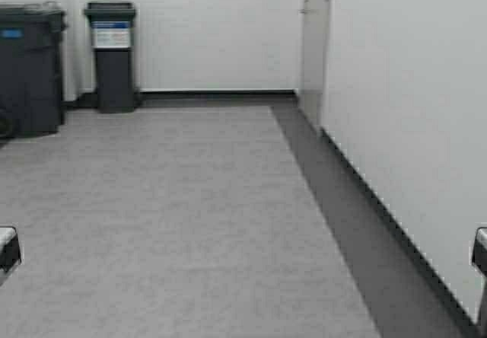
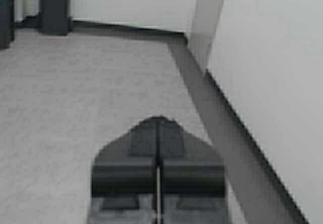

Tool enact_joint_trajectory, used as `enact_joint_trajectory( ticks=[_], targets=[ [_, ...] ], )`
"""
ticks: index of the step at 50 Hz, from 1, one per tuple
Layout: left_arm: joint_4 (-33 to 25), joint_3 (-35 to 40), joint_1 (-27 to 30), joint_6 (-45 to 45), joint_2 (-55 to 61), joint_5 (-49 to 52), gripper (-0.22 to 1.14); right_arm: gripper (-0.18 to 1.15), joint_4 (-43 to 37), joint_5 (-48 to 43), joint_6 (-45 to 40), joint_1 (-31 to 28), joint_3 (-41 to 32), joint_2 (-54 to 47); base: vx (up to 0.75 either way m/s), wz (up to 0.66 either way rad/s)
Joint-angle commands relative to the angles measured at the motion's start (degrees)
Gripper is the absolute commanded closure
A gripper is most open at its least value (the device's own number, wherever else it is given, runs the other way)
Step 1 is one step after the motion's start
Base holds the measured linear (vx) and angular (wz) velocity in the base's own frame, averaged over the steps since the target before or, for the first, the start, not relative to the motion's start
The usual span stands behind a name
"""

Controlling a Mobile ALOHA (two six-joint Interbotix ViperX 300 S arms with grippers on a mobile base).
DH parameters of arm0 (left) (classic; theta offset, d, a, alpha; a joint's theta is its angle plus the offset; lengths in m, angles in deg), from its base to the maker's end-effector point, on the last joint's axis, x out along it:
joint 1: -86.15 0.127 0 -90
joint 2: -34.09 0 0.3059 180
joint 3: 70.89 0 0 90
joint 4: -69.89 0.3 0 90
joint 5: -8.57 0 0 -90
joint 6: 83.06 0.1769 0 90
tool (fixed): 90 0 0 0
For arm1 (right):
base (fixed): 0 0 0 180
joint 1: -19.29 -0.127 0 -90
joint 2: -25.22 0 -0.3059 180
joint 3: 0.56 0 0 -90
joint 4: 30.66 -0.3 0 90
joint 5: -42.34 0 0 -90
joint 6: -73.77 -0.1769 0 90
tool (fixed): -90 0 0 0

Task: Navigate to elevator, push the call button, then enter the elevator

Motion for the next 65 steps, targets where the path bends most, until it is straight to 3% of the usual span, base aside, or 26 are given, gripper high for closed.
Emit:
enact_joint_trajectory(
  ticks=[1,24,47,65],
  targets=[
    [0.26,1.05,0.09,0.26,1.32,-0.97,0.89,0.9,-0.18,-0.62,-0.09,0.0,-0.44,0.53,0.53,-0.33],
    [0.18,2.11,0.09,0.18,3.6,-2.72,0.89,0.9,-0.62,-1.32,0.0,0.18,-0.79,-1.58,0.5,-0.45],
    [0.09,1.05,0.09,0.44,2.81,-3.16,0.89,0.9,-2.29,-3.43,-0.26,0.09,-0.97,-2.37,0.46,-0.88],
    [0.88,2.64,0.09,0.62,6.68,-3.69,0.89,0.9,-2.81,-4.66,0.09,0.09,-1.85,-3.08,0.42,-0.54]
  ],
)
